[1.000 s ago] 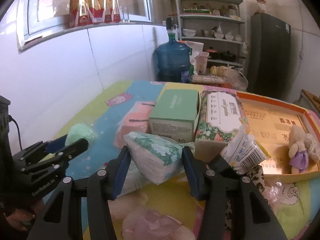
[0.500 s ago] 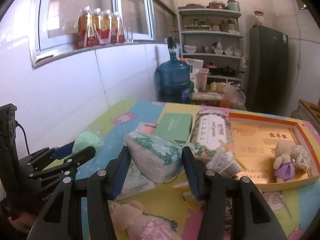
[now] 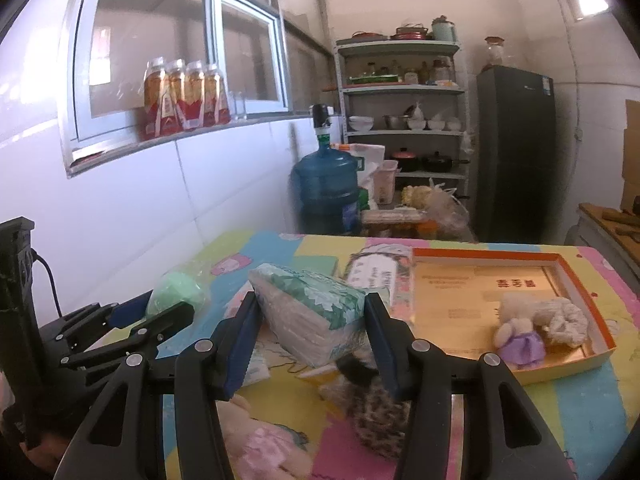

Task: Organize soft objects
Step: 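Carry the green sponge and tissue pack into the box and release both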

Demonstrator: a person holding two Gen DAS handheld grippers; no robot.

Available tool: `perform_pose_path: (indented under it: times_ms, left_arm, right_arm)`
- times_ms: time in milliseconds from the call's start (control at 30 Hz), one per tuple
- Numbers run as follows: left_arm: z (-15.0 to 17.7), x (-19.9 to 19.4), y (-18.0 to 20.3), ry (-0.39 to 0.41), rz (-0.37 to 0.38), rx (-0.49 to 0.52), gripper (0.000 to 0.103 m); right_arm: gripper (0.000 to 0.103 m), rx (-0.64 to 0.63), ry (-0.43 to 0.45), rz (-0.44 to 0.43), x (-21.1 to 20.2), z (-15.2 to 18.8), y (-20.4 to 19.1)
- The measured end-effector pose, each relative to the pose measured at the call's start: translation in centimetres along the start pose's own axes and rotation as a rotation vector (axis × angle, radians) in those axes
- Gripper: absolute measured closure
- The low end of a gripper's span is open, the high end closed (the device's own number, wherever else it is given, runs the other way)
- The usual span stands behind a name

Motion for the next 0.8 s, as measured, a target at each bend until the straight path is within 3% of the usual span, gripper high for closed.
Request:
perform_pose_path:
  times_ms: [800]
  left_arm:
    - [-2.4,2.2,12.2,0.019,0.12,0.07,0.061]
  right_arm:
    - [0.049,0.091,0.077,0.108,-6.1,0.7,11.5]
Point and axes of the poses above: each gripper's, at about its wrist camera, not at the fingertips, and x roughly the way its jaws point, y to its right, z to its underside, the point moved 2 cm from there along x, roughly the way its jaws point, and after that the axes turned 2 degrees about -z, right-handed, at the moved point
